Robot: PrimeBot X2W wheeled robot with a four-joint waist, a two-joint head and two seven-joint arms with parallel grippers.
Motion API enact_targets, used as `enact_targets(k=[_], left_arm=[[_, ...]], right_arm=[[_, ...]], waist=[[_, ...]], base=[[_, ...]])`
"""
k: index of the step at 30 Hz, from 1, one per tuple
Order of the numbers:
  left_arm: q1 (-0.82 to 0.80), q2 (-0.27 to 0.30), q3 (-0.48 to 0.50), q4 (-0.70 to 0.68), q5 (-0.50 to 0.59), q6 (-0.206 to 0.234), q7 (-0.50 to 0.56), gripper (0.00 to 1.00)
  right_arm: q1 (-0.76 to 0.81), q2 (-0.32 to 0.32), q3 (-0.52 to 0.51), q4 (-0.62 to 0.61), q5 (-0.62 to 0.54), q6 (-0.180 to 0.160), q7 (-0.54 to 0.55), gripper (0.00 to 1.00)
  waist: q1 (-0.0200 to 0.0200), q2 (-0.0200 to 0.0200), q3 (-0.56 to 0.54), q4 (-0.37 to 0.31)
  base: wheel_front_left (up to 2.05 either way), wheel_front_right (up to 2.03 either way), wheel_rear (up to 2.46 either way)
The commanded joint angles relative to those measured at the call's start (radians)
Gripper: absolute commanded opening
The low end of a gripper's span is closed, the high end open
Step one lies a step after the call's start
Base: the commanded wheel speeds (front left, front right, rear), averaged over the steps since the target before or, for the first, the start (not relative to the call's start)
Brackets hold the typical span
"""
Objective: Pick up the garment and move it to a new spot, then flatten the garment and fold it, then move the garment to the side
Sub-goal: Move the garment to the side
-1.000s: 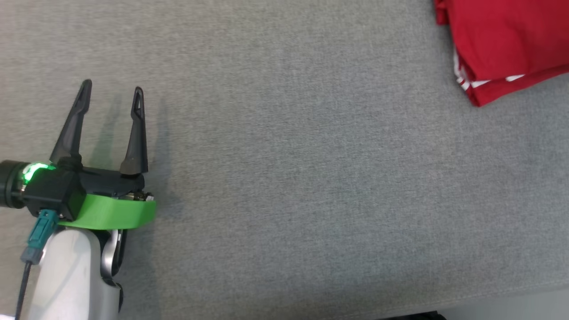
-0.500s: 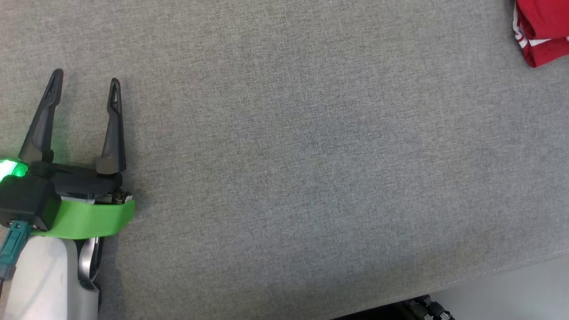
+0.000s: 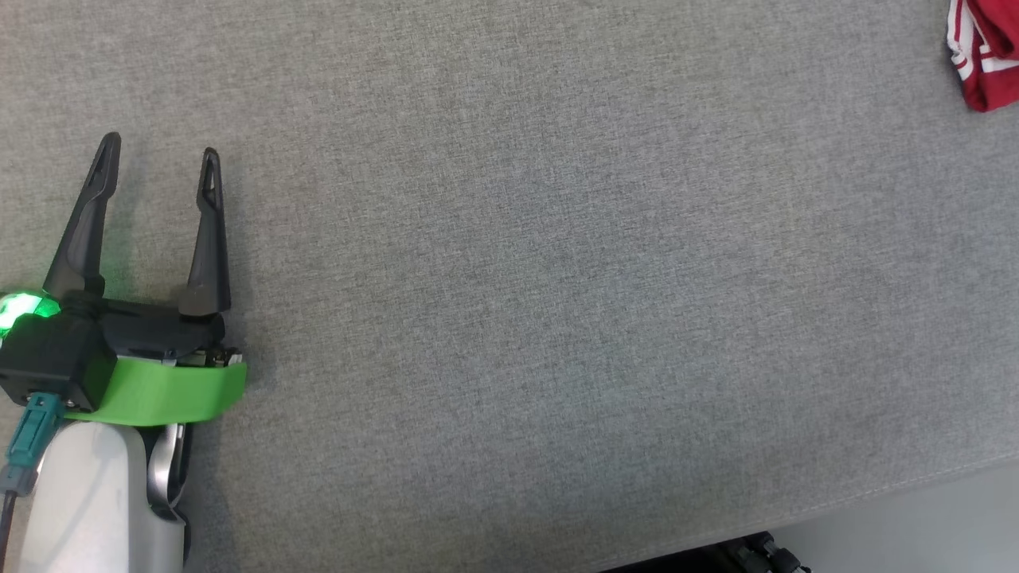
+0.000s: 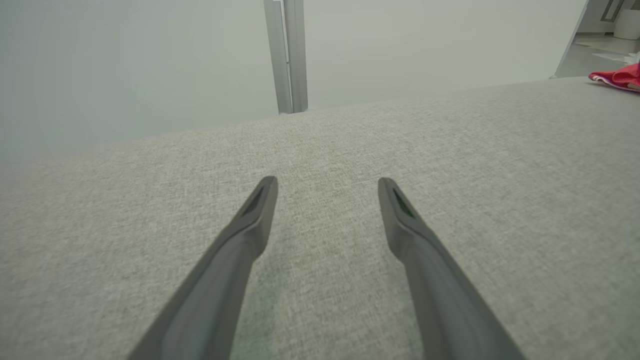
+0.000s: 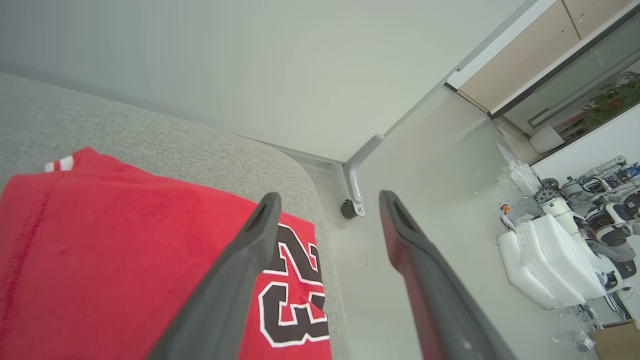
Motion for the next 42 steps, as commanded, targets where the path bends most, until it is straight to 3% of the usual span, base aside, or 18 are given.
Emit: enact_targets(k=[1, 10, 18, 42], left_arm=[[0.032, -0.006, 0.008, 0.022, -0.003, 0.003, 0.002, 1.0], [0.067, -0.054, 0.041, 0.071, -0.016, 0.005, 0.001, 1.0], [0.134, -0.086, 0.086, 0.101, -0.017, 0.005, 0.001, 1.0], [0.256, -0.138, 0.111, 0.194, -0.02, -0.001, 0.001, 1.0]], right_arm=[[-0.01, 0.017, 0.009, 0.003, -0.012, -0.002, -0.022, 1.0], [0.032, 0.108, 0.052, -0.038, -0.043, -0.002, -0.131, 1.0], [0.178, 0.23, 0.052, -0.175, -0.059, -0.002, -0.161, 1.0], [0.908, 0.512, -0.161, -0.639, -0.063, -0.002, -0.167, 1.0]], waist=[[-0.0001, 0.0, -0.025, 0.004], [-0.0001, 0.0, -0.182, 0.052], [-0.0001, 0.0, -0.315, 0.092], [-0.0001, 0.0, -0.538, 0.169]], base=[[0.0, 0.0, 0.0], [0.0, 0.0, 0.0], [0.0, 0.0, 0.0], [0.0, 0.0, 0.0]])
